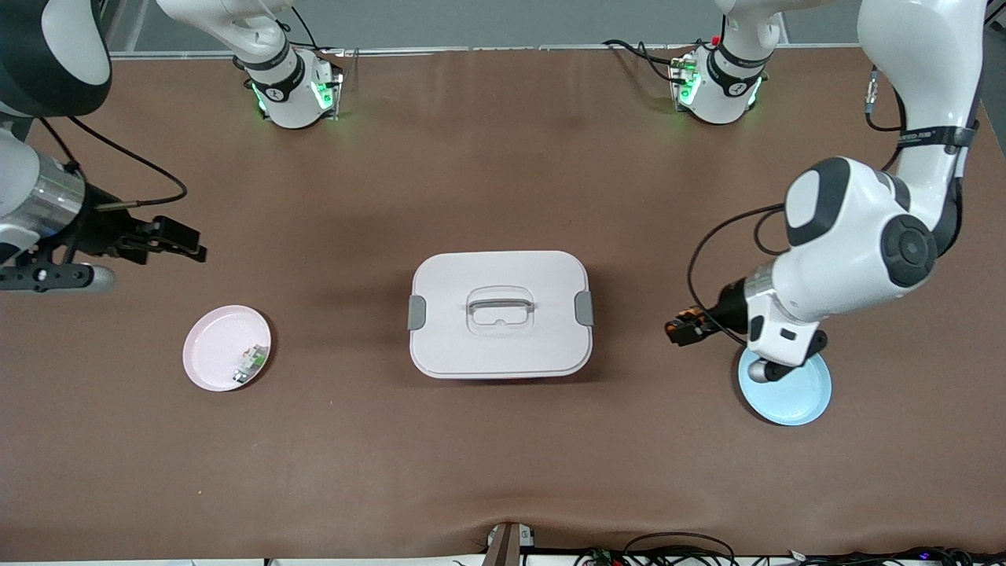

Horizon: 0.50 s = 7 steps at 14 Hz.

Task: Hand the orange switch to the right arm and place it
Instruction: 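Lift the switch with the left gripper while the right gripper approaches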

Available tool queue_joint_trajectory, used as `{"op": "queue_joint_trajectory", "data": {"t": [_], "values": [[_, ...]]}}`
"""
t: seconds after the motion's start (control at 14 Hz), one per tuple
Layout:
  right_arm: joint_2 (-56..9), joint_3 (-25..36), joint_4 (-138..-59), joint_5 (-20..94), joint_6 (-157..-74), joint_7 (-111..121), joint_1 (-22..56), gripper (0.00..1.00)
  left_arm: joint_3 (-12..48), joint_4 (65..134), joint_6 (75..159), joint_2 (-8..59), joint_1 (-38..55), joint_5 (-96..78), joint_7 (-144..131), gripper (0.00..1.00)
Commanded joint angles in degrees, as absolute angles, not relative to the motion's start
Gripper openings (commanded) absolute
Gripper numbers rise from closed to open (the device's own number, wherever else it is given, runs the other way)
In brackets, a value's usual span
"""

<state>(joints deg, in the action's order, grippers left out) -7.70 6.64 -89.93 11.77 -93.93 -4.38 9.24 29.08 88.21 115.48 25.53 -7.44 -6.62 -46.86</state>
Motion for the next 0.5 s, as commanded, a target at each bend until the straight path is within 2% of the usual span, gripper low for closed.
{"op": "queue_joint_trajectory", "data": {"t": [0.0,0.21,0.43], "values": [[-8.4,7.3,-91.0,17.9,-94.2,-8.7,10.2,1.0,31.3,85.4,114.1,26.5,-5.2,-7.4,-56.1,0.06],[-8.3,7.3,-93.0,20.2,-97.0,-9.3,13.1,1.0,31.3,80.7,114.2,29.1,0.7,-7.4,-65.5,0.04],[-8.0,7.3,-95.2,28.5,-99.0,-12.5,14.0,1.0,31.0,76.1,115.1,32.8,5.9,-7.4,-72.0,0.04]]}}
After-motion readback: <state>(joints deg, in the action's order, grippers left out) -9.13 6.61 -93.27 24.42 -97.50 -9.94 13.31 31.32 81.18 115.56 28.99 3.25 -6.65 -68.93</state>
